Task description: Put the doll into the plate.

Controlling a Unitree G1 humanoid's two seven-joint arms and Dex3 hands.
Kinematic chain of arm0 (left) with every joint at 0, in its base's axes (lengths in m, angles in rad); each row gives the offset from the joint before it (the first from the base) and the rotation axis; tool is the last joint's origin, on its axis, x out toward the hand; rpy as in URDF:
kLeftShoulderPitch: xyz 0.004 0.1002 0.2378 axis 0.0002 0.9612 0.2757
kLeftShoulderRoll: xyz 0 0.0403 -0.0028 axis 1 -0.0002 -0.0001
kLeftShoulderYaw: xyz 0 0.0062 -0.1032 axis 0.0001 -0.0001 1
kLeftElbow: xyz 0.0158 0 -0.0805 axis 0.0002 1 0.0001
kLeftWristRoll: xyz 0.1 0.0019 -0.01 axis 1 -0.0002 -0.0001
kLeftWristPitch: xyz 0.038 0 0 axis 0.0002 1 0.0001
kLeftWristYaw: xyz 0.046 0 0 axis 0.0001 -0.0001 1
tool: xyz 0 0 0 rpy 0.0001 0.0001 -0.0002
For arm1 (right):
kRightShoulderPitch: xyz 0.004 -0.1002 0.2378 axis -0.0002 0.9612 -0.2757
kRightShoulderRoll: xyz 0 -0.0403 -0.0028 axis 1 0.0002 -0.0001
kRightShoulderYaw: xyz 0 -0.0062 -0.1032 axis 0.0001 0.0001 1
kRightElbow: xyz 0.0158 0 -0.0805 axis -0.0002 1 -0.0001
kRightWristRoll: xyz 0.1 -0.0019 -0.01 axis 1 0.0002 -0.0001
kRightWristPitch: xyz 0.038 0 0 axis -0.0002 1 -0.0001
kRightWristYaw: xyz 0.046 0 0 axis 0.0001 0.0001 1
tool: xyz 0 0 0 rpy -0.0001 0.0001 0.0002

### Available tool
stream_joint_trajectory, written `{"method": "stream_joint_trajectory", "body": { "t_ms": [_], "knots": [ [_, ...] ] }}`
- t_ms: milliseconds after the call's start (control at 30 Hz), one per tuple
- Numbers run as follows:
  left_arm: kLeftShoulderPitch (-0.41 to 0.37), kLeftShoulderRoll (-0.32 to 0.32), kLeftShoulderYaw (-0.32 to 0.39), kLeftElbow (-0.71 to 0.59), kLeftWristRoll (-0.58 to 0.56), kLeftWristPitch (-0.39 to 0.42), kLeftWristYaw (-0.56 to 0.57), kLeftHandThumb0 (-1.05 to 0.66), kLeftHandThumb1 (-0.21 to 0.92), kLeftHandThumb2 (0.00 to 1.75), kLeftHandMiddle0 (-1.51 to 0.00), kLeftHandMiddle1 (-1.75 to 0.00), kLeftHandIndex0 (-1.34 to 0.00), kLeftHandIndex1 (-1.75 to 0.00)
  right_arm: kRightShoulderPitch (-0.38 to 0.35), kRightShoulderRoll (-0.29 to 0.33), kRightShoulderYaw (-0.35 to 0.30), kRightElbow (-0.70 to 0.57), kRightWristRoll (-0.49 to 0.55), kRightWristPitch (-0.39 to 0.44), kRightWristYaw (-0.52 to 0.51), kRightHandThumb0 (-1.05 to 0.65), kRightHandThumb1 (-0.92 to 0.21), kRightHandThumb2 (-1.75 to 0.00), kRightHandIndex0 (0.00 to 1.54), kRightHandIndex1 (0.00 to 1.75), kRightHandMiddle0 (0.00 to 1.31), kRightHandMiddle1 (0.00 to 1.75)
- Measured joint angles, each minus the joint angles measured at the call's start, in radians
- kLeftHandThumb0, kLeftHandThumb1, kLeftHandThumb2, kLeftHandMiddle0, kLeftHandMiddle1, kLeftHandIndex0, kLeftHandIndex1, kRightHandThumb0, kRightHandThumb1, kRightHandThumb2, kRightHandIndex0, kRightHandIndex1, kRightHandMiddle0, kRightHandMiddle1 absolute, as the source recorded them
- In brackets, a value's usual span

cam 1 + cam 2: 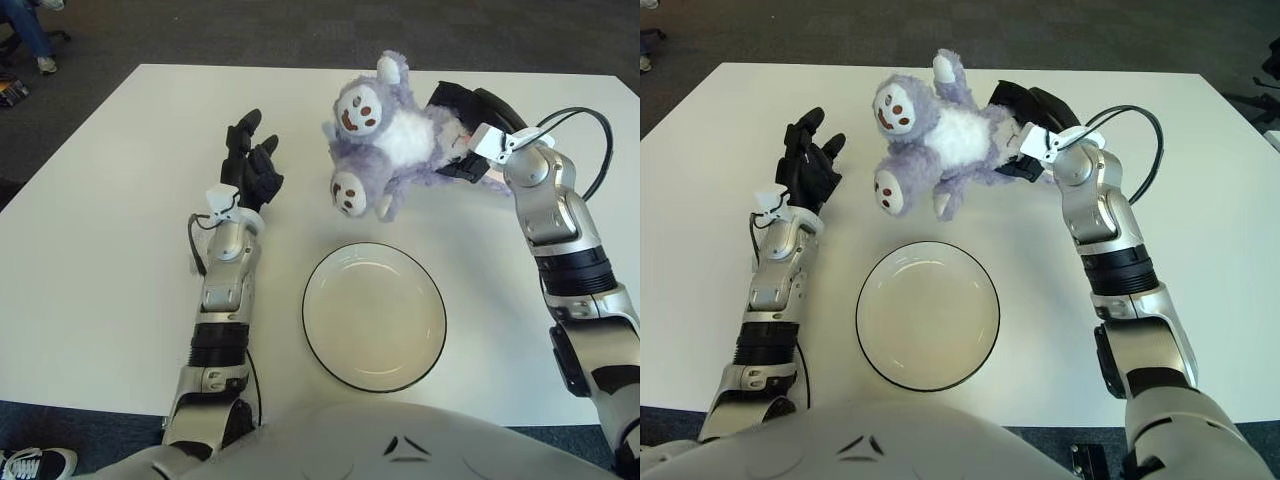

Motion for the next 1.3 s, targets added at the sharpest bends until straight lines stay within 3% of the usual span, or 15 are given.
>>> {"method": "stream_joint_trajectory", "body": {
  "t_ms": [333,800,1033,1100,1300],
  "knots": [
    [-0.017,-0.011,0.002,0.049,0.027,-0.016,0.035,-0.85,0.92,0.96,-0.39,-0.43,0.00,-0.72,0.060,0.011,-0.039,-0.123,0.098,0.037,0.050,0.00,0.03,-1.55,1.03,1.26,0.69,1.75],
    [-0.046,-0.022,-0.003,0.094,0.044,-0.039,0.050,-0.80,0.92,0.94,-0.36,-0.43,0.00,-0.73,0.075,0.014,-0.050,-0.259,0.148,0.121,0.111,0.00,0.01,-1.51,1.02,1.20,0.71,1.75],
    [-0.056,-0.024,-0.006,0.138,0.072,-0.053,0.072,-0.82,0.92,0.94,-0.34,-0.42,0.00,-0.71,0.104,0.011,-0.053,-0.339,0.167,0.152,0.142,0.00,0.03,-1.58,0.99,1.36,0.68,1.75],
    [-0.056,-0.023,-0.006,0.147,0.076,-0.054,0.076,-0.82,0.92,0.94,-0.35,-0.42,0.00,-0.68,0.118,0.012,-0.053,-0.363,0.191,0.161,0.159,0.00,0.03,-1.60,0.96,1.50,0.70,1.65],
    [-0.063,-0.022,-0.005,0.168,0.081,-0.054,0.085,-0.81,0.92,0.92,-0.36,-0.43,0.00,-0.67,0.175,0.013,-0.054,-0.462,0.235,0.205,0.191,-0.01,0.03,-1.60,0.93,1.64,0.72,1.55]
  ]
}}
